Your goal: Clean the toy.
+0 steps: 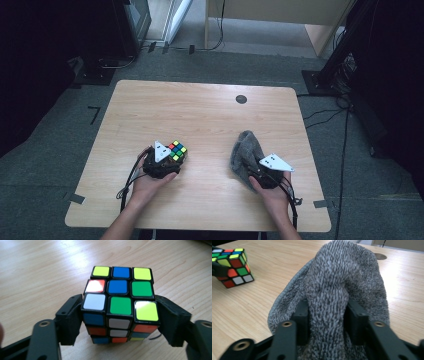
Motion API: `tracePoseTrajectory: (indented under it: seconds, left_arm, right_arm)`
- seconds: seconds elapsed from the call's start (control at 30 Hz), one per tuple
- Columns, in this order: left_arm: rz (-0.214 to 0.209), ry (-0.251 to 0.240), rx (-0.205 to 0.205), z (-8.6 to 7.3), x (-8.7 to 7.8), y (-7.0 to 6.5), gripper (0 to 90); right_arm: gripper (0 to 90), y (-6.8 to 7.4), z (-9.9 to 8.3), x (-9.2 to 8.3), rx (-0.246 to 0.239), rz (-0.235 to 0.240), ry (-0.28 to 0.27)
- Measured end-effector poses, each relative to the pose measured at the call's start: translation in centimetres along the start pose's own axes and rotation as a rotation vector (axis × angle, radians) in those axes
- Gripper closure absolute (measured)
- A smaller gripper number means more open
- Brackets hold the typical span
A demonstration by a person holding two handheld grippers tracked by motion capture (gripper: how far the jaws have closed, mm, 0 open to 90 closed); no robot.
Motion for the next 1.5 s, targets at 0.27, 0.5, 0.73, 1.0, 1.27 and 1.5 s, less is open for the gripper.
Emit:
tracePoseTrajectory:
  seconds: [0.27,0.5,0.73,1.0,1.27,1.5]
  left_arm:
    - [0.031,0.052,0.011,-0.9,0.6,-0.5,27.7]
    - [0.005,0.113,-0.016,-1.3,0.9,-0.6,34.7]
    - [0.018,0.102,-0.032,-1.3,1.0,-0.6,30.4]
    - [0.038,0.097,-0.061,-0.5,1.9,-0.9,34.5]
    - [0.049,0.126,-0.107,-0.5,2.6,-0.4,32.0]
    - [0.067,0.094,-0.125,-0.3,2.0,0.1,12.0]
  right_arm:
    - [50.8,1.1,0.5,-0.2,-0.020,0.018,-0.003]
    - [52.0,0.8,0.1,-0.4,-0.014,0.008,0.006]
    - [50.6,0.8,-0.1,-0.3,-0.010,0.006,0.011]
    - [77.9,0.0,-0.8,0.7,0.035,0.002,0.028]
    - [79.2,1.6,-1.5,4.6,-0.009,0.039,0.139]
    - [50.9,2.2,-0.7,5.7,0.010,0.075,0.137]
Point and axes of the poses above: each handheld gripper's, and its own axes: x roughly forward along the jaws, z roughly out of its top, y roughly to its left, the point moved 10 cm from there along x, roughly forward along the jaws, and after that the axes turned 15 degrees about z, right-handed, at the moved point
